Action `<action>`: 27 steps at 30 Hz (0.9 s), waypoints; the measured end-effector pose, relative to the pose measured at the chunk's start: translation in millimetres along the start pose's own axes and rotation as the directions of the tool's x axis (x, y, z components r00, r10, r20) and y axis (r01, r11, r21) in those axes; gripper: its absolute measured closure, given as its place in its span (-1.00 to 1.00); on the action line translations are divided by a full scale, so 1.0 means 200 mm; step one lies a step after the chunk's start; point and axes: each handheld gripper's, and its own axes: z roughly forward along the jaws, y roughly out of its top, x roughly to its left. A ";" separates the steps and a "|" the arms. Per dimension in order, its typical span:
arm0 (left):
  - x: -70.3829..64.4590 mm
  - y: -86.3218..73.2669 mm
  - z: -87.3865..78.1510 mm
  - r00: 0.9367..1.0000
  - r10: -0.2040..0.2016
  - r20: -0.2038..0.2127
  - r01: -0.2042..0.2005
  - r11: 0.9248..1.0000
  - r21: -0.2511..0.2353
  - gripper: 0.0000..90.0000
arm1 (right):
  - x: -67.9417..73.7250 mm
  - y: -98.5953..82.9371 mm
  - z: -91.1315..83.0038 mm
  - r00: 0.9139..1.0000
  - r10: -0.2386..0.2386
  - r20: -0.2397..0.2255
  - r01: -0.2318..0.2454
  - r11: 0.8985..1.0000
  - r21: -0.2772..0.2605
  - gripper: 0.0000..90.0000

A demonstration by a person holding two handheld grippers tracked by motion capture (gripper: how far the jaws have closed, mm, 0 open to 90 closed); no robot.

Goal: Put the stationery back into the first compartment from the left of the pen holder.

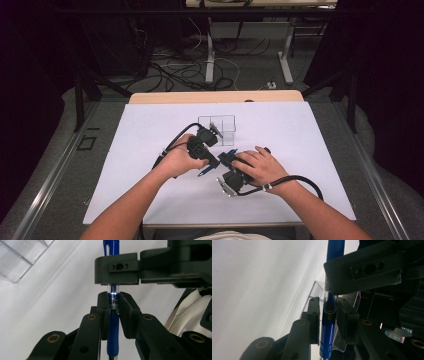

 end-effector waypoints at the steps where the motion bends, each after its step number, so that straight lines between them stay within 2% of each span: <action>1: 0.00 0.00 0.00 1.000 0.001 0.002 -0.001 1.000 0.000 0.76 | 0.00 0.00 0.00 1.000 -0.012 0.000 0.012 1.000 0.001 0.71; 5: 0.00 0.00 0.01 1.000 -0.001 -0.001 0.001 1.000 -0.001 0.76 | 0.01 0.01 0.01 0.999 -0.039 0.004 0.039 0.999 0.010 0.73; 11: 0.01 -0.02 0.02 1.000 -0.018 0.005 0.018 1.000 -0.013 0.75 | 0.00 0.01 0.01 0.999 -0.039 0.011 0.039 0.999 0.010 0.76; 19: 0.03 -0.06 0.00 0.998 -0.053 0.021 0.055 0.997 -0.060 0.48 | 0.00 0.00 0.02 1.000 -0.010 0.012 0.010 1.000 0.012 0.76; 20: 0.04 -0.07 -0.01 0.998 -0.056 0.021 0.058 0.996 -0.075 0.39 | 0.00 0.00 0.02 1.000 -0.011 0.005 0.011 1.000 0.016 0.76; 24: 0.07 -0.12 -0.03 0.997 -0.080 0.015 0.081 0.986 -0.144 0.29 | 0.00 -0.01 0.02 1.000 0.010 -0.003 -0.010 1.000 0.025 0.76; 25: 0.09 -0.14 -0.04 0.997 -0.076 0.011 0.076 0.985 -0.157 0.26 | 0.00 -0.01 0.02 1.000 0.015 -0.003 -0.015 1.000 0.024 0.76; 26: 0.10 -0.15 -0.05 0.997 -0.083 0.009 0.083 0.982 -0.170 0.23 | 0.00 -0.01 0.02 1.000 0.014 -0.003 -0.014 1.000 0.023 0.76; 27: 0.10 -0.16 -0.05 0.994 -0.104 0.015 0.105 0.976 -0.192 0.20 | 0.00 -0.01 0.02 1.000 0.011 -0.001 -0.011 1.000 0.022 0.76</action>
